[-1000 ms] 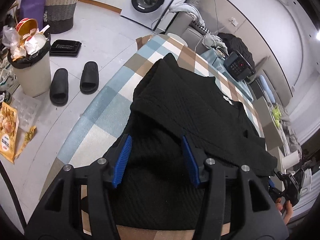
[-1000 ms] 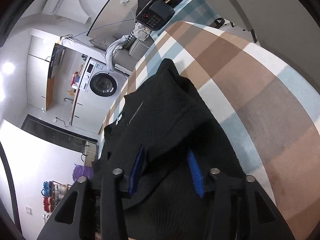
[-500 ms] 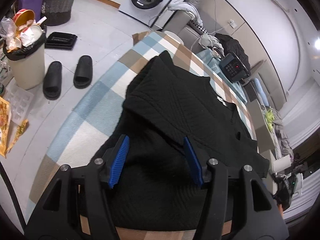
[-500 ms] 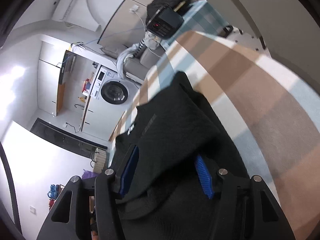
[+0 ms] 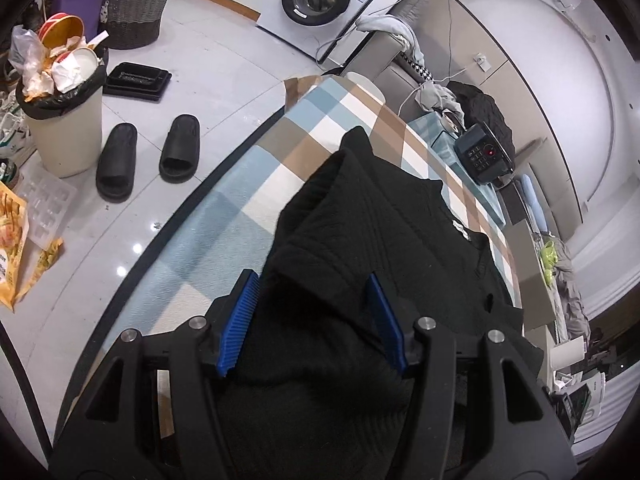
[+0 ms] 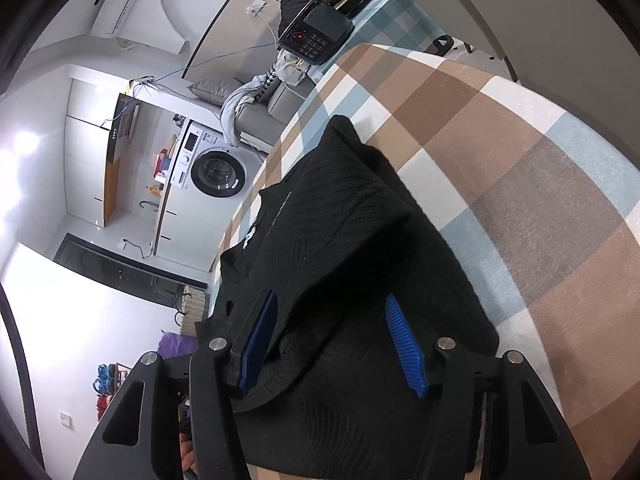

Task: Fold small clothes
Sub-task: 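Press the folded sweater flat with both grippers and release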

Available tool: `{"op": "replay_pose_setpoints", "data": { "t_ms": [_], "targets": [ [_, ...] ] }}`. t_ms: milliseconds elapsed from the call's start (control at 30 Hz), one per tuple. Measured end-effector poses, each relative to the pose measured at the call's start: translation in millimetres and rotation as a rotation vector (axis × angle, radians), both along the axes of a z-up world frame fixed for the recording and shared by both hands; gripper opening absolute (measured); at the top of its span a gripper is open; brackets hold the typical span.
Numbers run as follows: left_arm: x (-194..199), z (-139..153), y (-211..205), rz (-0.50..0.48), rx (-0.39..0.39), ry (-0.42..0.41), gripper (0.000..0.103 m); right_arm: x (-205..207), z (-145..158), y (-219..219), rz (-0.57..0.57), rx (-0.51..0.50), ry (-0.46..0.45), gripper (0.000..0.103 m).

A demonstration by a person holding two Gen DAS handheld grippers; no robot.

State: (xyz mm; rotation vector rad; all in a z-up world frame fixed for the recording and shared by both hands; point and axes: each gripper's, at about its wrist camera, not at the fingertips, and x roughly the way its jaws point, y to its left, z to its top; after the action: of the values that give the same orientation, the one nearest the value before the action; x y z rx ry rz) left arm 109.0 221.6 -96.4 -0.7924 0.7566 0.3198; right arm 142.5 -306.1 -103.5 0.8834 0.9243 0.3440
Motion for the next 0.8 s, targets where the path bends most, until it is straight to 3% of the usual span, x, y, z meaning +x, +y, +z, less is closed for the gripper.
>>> {"op": "replay_pose_setpoints", "data": {
  "t_ms": [167,333,400,467,533,600,800],
  "targets": [
    [0.0,1.6,1.4,-0.013,0.026,-0.007,0.052,30.0,0.5,-6.0,-0.082,-0.048,-0.02,0.058],
    [15.4,4.1,8.6,-0.025,0.031,-0.027,0.052,43.7,5.4,-0.6,-0.055,0.006,-0.05,0.058],
    [22.0,4.9,9.7,-0.027,0.031,-0.037,0.052,41.4,12.8,5.6,-0.031,-0.008,-0.081,0.051],
    [26.1,6.7,10.0,-0.024,0.039,-0.047,0.041,39.0,16.2,9.8,-0.012,-0.005,-0.088,0.038],
    [29.6,9.7,10.2,-0.028,0.058,-0.055,0.014,38.0,18.4,12.0,-0.014,-0.017,-0.085,0.025],
    [31.0,12.4,11.3,-0.021,0.051,-0.076,0.007,39.8,17.3,13.7,-0.021,-0.005,-0.061,0.013],
    [47.5,38.0,15.9,-0.019,0.06,-0.144,0.005,59.4,41.0,20.7,-0.074,-0.015,-0.051,0.009]
  ]
}}
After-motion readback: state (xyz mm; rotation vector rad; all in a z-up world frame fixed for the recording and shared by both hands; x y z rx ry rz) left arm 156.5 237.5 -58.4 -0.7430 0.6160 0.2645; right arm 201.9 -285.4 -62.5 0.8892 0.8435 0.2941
